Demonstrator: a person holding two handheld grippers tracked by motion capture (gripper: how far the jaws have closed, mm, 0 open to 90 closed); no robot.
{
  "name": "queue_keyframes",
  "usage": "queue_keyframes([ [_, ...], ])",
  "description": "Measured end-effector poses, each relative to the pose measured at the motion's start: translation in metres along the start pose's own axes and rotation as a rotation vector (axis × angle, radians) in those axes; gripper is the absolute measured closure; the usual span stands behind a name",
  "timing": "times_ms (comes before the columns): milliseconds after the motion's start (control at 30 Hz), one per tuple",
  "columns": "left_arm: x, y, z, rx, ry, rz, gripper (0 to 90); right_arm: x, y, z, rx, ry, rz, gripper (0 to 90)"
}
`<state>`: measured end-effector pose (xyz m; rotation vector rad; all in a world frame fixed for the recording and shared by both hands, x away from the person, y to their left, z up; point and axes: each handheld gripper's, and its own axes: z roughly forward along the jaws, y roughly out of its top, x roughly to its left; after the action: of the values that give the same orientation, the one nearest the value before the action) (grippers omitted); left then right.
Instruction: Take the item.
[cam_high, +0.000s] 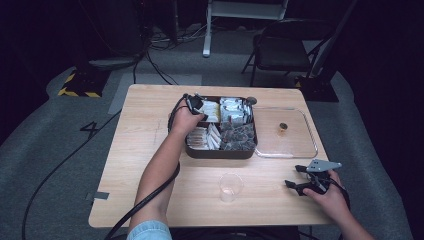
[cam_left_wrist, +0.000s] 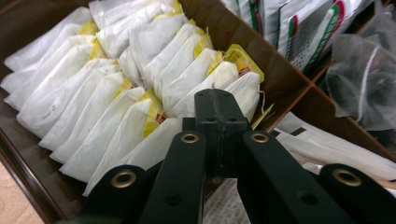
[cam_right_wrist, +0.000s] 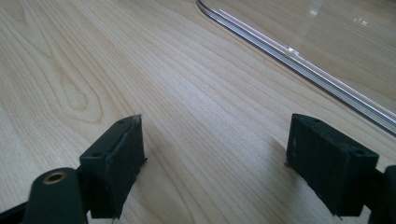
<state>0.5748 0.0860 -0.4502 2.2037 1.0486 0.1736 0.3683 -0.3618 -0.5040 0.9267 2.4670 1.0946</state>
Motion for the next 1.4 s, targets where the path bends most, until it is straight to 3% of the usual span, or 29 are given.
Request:
queue_keyframes([
  [533,-0.013,0.016,-0.033,-0.084,0.002,0.050,90.0,0.000,0.000,0.000,0.000,0.000,0.000,19.2],
  [933,-0.039,0.023,-0.075,-0.157,-0.015,0.104,90.0,0.000,0.000,0.000,0.000,0.000,0.000,19.1],
  [1133,-0.054,0.017,-0.098,-0.173,-0.028,0.132,90.0,0.000,0.000,0.000,0.000,0.000,0.000,19.1],
  [1400,-0.081,-0.003,-0.132,-0.222,-0.060,0.178,90.0,0.000,0.000,0.000,0.000,0.000,0.000,19.1],
])
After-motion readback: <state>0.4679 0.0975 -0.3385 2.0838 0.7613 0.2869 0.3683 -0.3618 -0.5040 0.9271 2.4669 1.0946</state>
